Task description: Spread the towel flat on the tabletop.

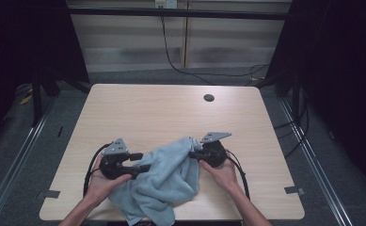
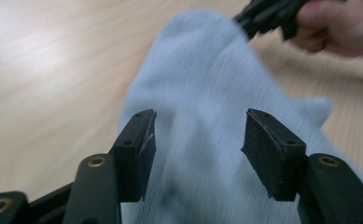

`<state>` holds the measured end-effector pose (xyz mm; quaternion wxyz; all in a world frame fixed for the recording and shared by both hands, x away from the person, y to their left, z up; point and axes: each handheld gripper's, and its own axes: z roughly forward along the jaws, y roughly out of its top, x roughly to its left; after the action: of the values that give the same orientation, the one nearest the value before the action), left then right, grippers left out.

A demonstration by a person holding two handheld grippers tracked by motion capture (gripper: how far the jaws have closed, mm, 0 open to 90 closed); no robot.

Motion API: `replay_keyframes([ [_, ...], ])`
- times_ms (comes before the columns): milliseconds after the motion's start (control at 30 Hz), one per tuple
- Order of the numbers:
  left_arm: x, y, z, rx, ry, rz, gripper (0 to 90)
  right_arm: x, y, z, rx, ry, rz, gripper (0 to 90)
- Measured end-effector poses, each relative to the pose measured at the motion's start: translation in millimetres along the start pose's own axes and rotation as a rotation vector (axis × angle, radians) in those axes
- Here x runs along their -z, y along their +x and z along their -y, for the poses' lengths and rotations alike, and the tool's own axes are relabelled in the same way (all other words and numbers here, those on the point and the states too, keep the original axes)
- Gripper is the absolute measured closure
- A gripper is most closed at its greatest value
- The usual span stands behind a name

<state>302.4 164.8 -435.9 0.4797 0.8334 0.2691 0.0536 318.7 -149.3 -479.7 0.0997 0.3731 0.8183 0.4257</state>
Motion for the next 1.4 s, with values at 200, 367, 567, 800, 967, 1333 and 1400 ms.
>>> replay_keyframes([
  [200,-55.8,-9.1,-19.6,0.000,0.062,0.063,32.0,0.0,0.8,-3.6,0.005,-0.018,-0.003,85.4],
  [367,-82.8,-14.6,-17.9,-0.003,0.118,0.090,29.8,7.6,-1.8,-2.6,-0.002,-0.031,0.000,85.4],
  [567,-84.9,-13.0,-11.4,-0.024,0.152,0.083,68.0,10.8,-3.4,-3.1,-0.012,-0.051,-0.019,85.5],
  [800,-56.7,-1.1,-18.5,0.000,0.043,0.086,83.4,19.3,-10.0,-6.4,-0.030,-0.070,0.009,85.5],
  [967,-26.9,17.2,-23.8,0.041,-0.055,0.042,83.7,34.4,-18.3,-11.6,-0.047,-0.105,0.041,85.6],
  [1333,27.5,45.5,-32.8,0.128,-0.223,-0.028,84.3,75.1,-42.6,-43.9,-0.100,-0.203,0.147,86.1],
  [1400,38.7,52.8,-32.7,0.153,-0.259,-0.037,84.4,82.5,-48.2,-48.4,-0.116,-0.223,0.163,86.2],
])
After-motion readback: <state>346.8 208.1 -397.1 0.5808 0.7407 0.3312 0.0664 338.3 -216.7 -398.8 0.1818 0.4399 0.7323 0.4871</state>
